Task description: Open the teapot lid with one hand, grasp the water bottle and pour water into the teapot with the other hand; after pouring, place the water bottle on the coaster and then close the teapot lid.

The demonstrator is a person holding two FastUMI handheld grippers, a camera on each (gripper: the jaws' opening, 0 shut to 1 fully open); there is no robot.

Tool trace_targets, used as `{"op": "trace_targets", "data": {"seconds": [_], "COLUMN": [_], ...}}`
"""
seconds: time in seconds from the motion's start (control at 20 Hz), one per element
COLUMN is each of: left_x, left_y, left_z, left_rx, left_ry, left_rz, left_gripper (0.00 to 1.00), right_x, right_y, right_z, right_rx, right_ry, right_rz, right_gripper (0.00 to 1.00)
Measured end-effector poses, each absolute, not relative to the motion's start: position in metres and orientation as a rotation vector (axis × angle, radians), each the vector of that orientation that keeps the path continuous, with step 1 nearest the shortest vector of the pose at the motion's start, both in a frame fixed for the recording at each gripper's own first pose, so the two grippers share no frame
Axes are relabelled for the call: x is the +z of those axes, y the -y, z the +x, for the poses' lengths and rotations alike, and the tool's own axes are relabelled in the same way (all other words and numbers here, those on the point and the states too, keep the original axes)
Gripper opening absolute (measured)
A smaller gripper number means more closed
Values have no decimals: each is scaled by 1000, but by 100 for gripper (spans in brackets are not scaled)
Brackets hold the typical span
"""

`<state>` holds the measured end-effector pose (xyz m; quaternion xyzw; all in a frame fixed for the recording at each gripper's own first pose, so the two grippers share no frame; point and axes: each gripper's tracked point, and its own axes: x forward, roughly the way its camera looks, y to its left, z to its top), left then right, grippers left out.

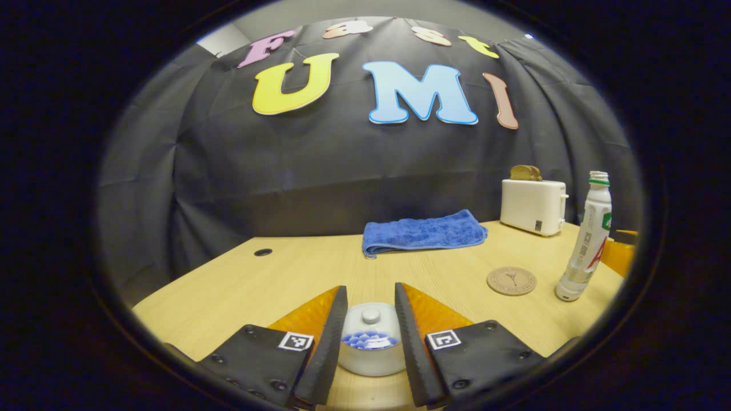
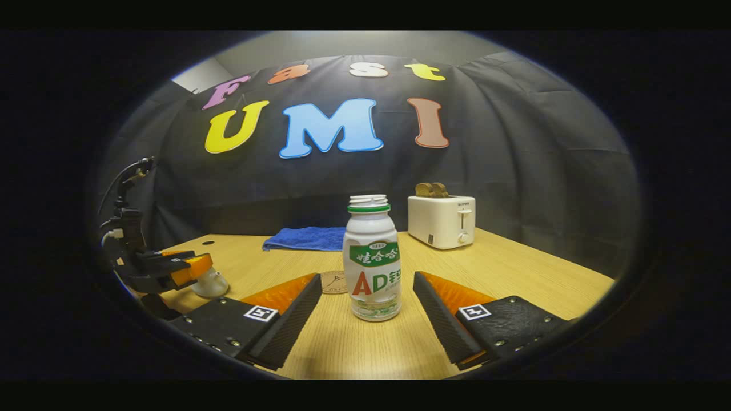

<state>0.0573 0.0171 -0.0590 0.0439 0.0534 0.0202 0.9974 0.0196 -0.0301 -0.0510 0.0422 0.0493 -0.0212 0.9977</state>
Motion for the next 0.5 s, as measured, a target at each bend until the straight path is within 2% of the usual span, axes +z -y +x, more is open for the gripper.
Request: {"op": "trace_targets", "data": {"seconds": [0.05, 0.2, 0.35, 0.5], "left_x": [-59, -60, -60, -54], "left_y": [-15, -15, -13, -17], "left_z": [58, 65, 60, 61], "left_rx": [39, 38, 39, 62], "left_ry": [-100, -100, -106, -99], "left_rz": [94, 101, 117, 147], "left_gripper": [65, 23, 36, 37], "right_x": [-52, -54, -54, -53], "right_y": [31, 34, 37, 39], "right_z": [19, 18, 17, 17], "right_rx": [-45, -49, -55, -61], "right_ry": [-100, -104, -102, -100], "right_rz": [86, 89, 88, 82], "right_gripper": [96, 99, 99, 99]}}
